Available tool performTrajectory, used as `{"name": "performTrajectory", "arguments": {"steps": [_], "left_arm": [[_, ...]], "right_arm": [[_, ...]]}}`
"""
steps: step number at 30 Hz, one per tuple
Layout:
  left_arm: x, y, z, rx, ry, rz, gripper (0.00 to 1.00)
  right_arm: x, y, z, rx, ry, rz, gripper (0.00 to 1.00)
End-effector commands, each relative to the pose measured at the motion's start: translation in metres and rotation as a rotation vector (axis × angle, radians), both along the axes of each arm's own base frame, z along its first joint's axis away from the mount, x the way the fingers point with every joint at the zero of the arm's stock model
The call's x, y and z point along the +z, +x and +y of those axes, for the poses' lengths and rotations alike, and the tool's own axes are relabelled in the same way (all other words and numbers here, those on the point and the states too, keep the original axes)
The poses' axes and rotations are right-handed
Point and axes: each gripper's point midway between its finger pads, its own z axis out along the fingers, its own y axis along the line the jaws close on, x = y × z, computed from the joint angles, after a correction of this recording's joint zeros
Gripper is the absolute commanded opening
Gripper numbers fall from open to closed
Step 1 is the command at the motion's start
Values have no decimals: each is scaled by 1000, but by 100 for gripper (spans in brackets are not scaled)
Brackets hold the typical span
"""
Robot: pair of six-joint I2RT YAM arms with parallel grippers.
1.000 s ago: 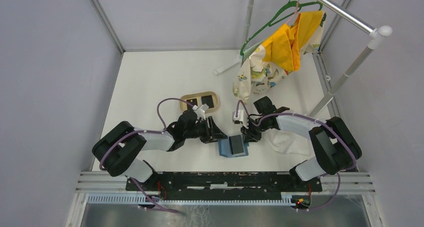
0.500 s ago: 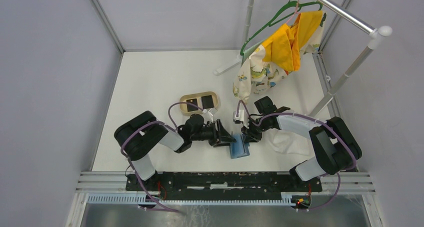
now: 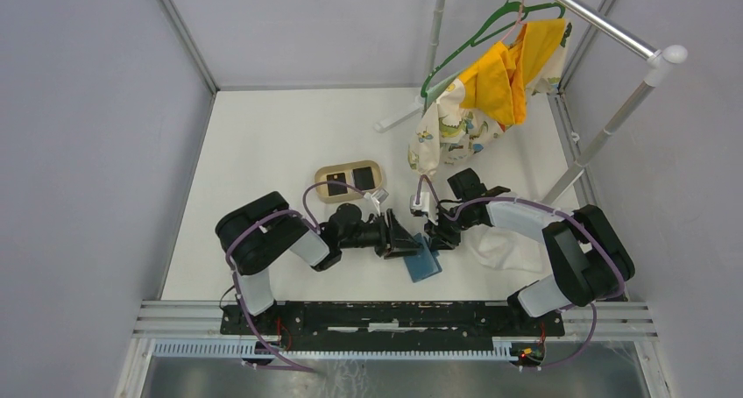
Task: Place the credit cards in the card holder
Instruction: Close the card holder at the center of the board.
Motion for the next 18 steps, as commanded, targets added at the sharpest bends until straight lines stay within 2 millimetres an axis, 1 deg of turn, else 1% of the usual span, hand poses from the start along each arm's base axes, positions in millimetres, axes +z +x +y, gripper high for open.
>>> {"name": "performTrajectory", "arguments": {"steps": [1, 4, 9, 13, 16, 18], "left_arm": [[35, 4, -14, -18, -103, -72, 59], [24, 5, -15, -11, -69, -52, 56], [-6, 8, -14, 2, 74, -32, 45], [-34, 11, -4, 16, 224, -31, 36], [-48, 11, 3, 21, 296, -24, 29], [-54, 10, 6, 22, 324, -23, 27]], "right_arm": [[10, 0, 5, 21, 41, -16, 34], [13, 1, 6, 20, 52, -19, 36], [20, 5, 4, 20, 65, -52, 37], [28, 7, 2, 40, 85, -90, 39], [31, 6, -1, 90, 80, -125, 40], [30, 7, -4, 131, 66, -157, 42]]}}
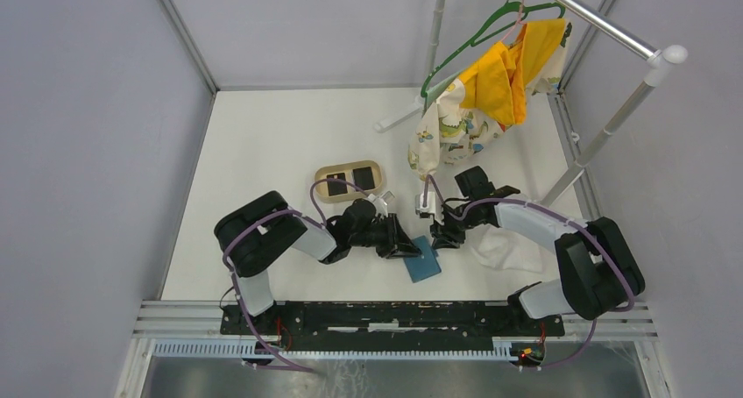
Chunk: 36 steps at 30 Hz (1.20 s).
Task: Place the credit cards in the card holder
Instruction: Close the card holder at the center of the board.
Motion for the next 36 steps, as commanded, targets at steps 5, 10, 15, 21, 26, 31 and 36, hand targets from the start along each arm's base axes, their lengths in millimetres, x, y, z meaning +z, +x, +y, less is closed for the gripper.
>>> {"name": "performTrajectory", "arguments": {"steps": [5, 10, 15, 21, 26, 31, 36], "left_arm": [[-28, 1, 16, -9, 153, -56, 22], [-31, -1, 16, -29, 157, -66, 21], [-27, 0, 14, -37, 146, -78, 20], [-22, 0, 12, -46, 135, -92, 20], [-19, 0, 10, -55, 126, -102, 20], [-25, -2, 10, -59, 141, -97, 13], [-39, -3, 19, -41, 194, -77, 7]], "right_arm": [[9, -18, -10, 394, 14, -203, 51], [1, -24, -12, 594, 48, -410, 71], [1, -17, -1, 538, 80, -331, 68], [-12, -30, 3, 541, 77, -220, 54], [-16, -33, 11, 525, 73, -206, 49], [-11, -28, 15, 498, 76, -201, 29], [-3, -21, 13, 425, 119, -195, 18]]}}
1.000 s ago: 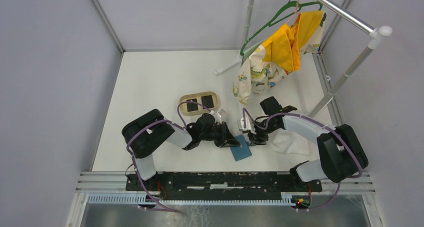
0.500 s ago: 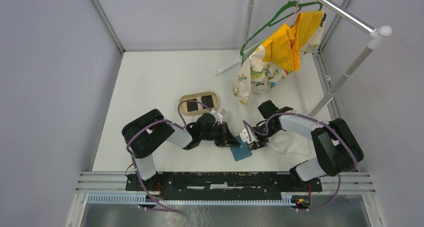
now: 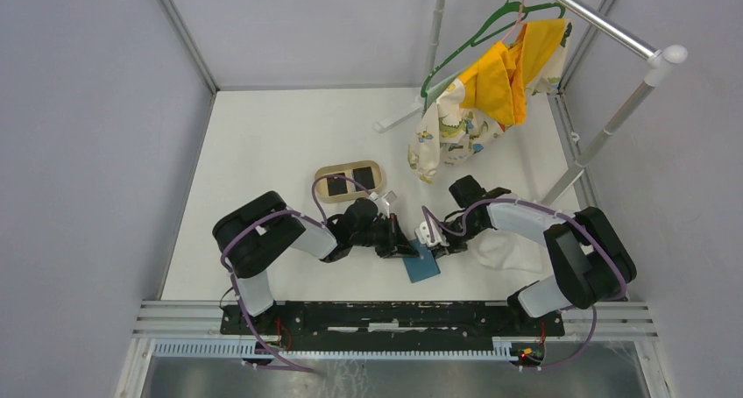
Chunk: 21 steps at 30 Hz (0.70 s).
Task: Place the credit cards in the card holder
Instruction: Close the card holder at the center of the board.
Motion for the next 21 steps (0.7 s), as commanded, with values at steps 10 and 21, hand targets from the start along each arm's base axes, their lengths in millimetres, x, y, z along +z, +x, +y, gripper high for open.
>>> {"name": "performTrajectory", "arguments": {"steps": [10, 21], "left_arm": [[-34, -2, 15, 14, 118, -22, 6], [-30, 0, 16, 25, 88, -35, 6]], "right_arm": [[43, 22, 18, -232, 232, 127, 3], [47, 51, 13, -710, 335, 152, 2]]}}
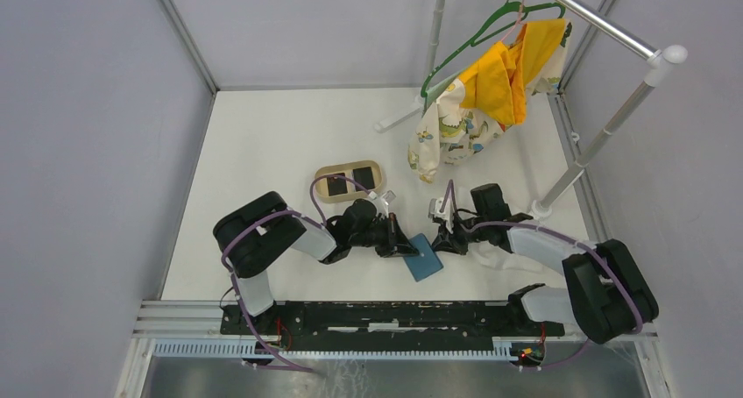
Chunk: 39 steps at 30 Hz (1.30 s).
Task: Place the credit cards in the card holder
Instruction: Close the card holder at the center of the board.
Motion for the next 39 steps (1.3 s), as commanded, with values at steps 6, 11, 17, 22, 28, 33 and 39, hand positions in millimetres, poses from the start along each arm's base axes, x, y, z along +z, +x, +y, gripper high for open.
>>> {"name": "performTrajectory", "arguments": {"steps": [6, 11, 17, 22, 28, 33, 39], "left_arm": [[-30, -4, 13, 4, 81, -6, 7], [-30, -3, 12, 4, 83, -7, 7], [-34, -3, 14, 11, 93, -1, 7], [-32, -1, 12, 14, 89, -5, 7], [-32, 0, 11, 15, 91, -4, 7], [-34, 0, 9, 8, 94, 1, 6], [-34, -1, 10, 5, 95, 3, 6]], "right_arm": [[42, 48, 6, -433, 193, -43, 3], [43, 32, 15, -400, 267, 33, 7], [51, 30, 14, -442, 355, 72, 12], [46, 25, 12, -484, 389, 143, 21], [42, 29, 8, -510, 373, 129, 35], [39, 40, 1, -497, 301, 32, 37], [54, 36, 6, -140, 167, -172, 44]]}}
